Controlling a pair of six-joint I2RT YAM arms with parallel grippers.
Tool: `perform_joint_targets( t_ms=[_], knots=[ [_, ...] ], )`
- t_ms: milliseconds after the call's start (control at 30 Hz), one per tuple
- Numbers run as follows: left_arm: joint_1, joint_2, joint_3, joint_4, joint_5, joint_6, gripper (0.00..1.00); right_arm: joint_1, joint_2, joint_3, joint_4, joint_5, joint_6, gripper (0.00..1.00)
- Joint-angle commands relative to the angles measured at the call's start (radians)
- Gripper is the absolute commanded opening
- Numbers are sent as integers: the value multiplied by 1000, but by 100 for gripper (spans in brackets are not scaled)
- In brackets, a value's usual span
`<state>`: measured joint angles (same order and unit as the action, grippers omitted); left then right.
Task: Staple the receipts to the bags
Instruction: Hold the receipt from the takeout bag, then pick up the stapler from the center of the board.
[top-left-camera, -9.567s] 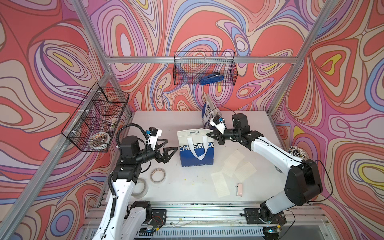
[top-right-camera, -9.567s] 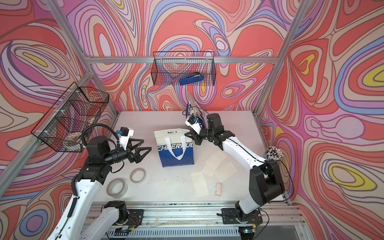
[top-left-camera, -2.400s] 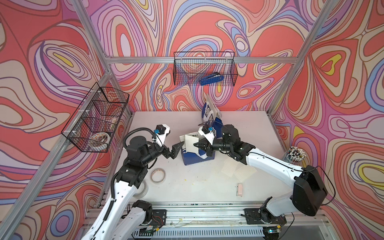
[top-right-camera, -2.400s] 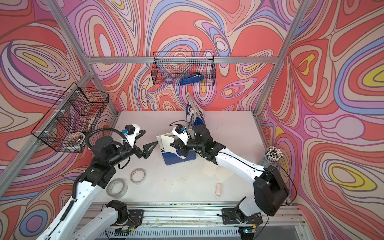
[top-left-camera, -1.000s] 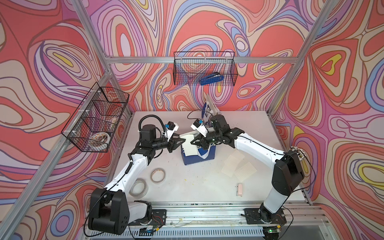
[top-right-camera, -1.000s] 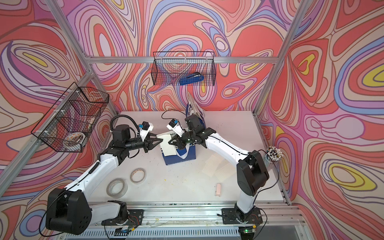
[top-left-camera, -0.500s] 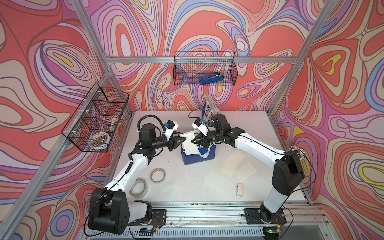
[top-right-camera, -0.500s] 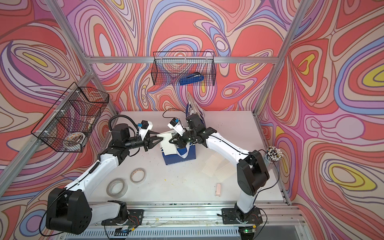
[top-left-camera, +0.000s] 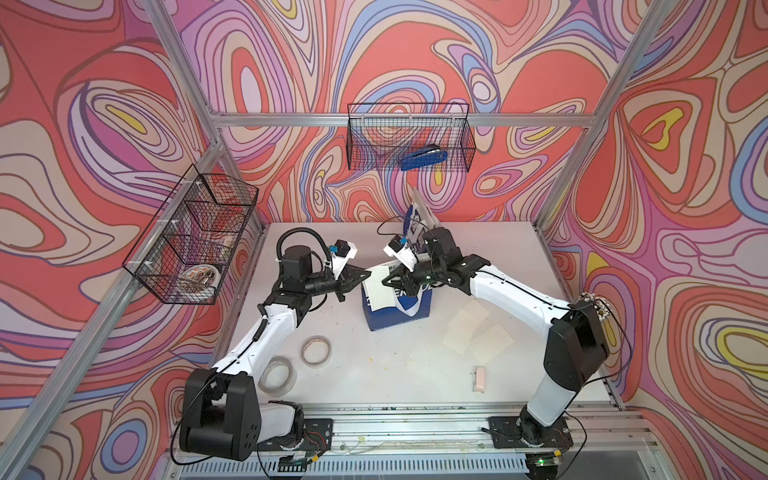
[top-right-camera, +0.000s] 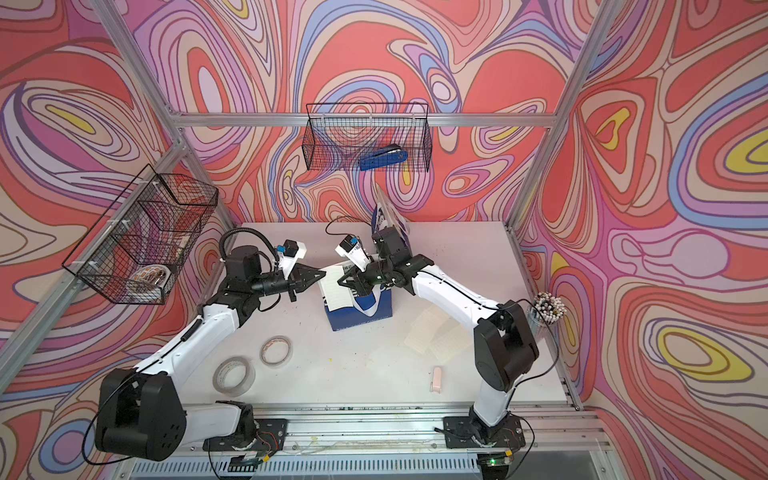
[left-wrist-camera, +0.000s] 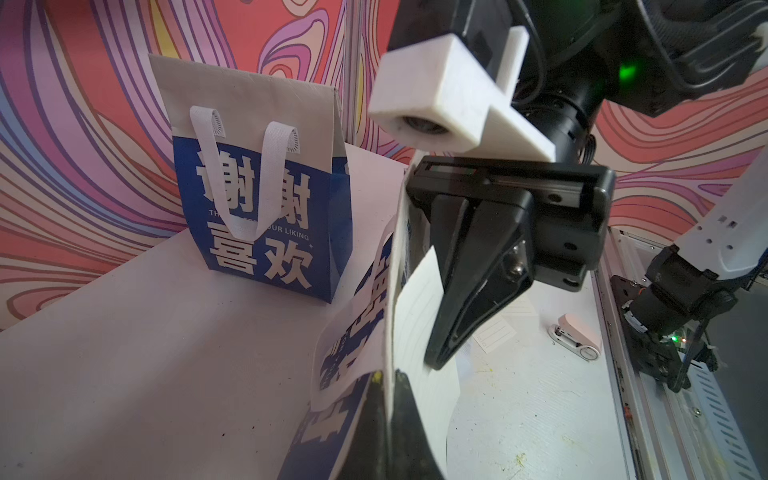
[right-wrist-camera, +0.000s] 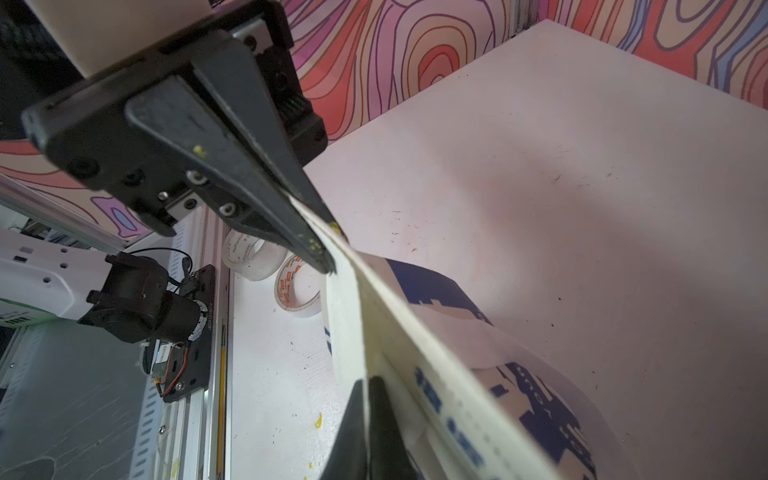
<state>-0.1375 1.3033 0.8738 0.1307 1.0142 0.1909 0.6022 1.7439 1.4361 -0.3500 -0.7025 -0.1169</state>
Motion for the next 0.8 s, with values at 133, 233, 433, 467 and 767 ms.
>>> perform_joint_targets(
  t_ms=[133, 233, 433, 467, 767],
  knots=[
    [4, -34, 12, 14, -19, 31, 0, -8, -207, -160, 78, 295, 162, 51],
    [4, -52, 7, -1, -56, 50, 0, -9, -349, -231, 15, 592, 388, 91],
    [3, -75, 0, -8, -51, 56, 0, -31, -472, -253, -504, 901, 725, 98],
    [3, -78, -3, -8, -48, 55, 0, -41, -463, -258, -604, 914, 791, 97],
    [3, -70, -7, -13, -35, 53, 0, -51, -629, -586, -756, 620, 1028, 77]
  ],
)
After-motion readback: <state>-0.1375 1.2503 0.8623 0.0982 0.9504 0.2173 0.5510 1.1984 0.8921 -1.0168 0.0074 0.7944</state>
